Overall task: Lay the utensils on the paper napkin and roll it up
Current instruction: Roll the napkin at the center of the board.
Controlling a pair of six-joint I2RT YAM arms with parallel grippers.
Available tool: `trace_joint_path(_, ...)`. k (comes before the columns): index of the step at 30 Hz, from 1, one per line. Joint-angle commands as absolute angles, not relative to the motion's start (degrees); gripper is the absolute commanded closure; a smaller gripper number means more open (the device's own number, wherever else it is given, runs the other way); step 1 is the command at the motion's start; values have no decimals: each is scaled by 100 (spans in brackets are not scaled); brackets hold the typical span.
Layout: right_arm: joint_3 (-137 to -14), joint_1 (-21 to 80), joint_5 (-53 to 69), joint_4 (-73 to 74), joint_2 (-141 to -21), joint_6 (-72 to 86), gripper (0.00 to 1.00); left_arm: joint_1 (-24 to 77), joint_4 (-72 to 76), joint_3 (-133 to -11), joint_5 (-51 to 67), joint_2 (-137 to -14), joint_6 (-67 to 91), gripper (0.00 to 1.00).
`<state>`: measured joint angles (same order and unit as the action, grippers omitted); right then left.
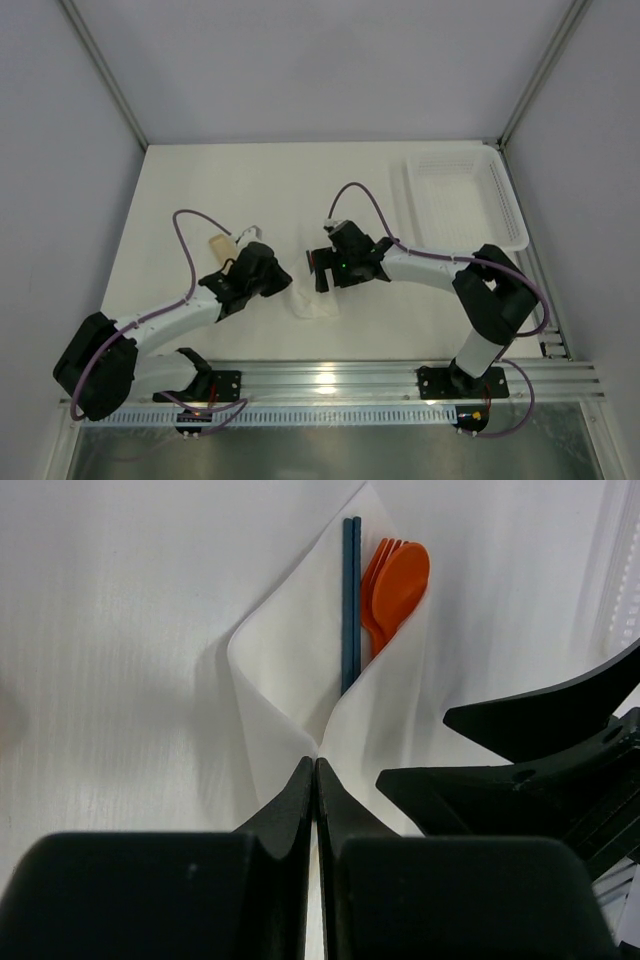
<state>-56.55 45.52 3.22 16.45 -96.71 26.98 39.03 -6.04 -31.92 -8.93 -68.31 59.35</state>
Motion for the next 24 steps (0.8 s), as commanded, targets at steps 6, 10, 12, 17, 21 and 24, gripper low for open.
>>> trace_joint_path(6, -5590, 4562, 475, 1178, -9738, 2663, 6, 3981, -606, -3392, -993, -6732, 5933, 100)
trace_joint_path(10, -5616, 4570, 483, 1151, -9817, 2672, 6, 3999, -615, -3401, -1011, -6732, 5950, 100)
trace_joint_path(12, -5651, 4588, 457, 1160, -9861, 2681, 7, 4008, -624, -3428, -1028, -6724, 5950, 100)
trace_joint_path(17, -5695, 4623, 352, 1195, -9914, 2707, 10, 4017, -659, -3515, -1020, -6759, 6003, 100)
trace_joint_path(21, -5616, 4632, 106, 1239, -9765, 2707, 10, 4034, -686, -3525, -1046, -6759, 6003, 100)
trace_joint_path(24, -5616, 4623, 35, 1336, -9563, 2663, 11, 4034, -703, -3516, -1072, -6741, 6012, 100)
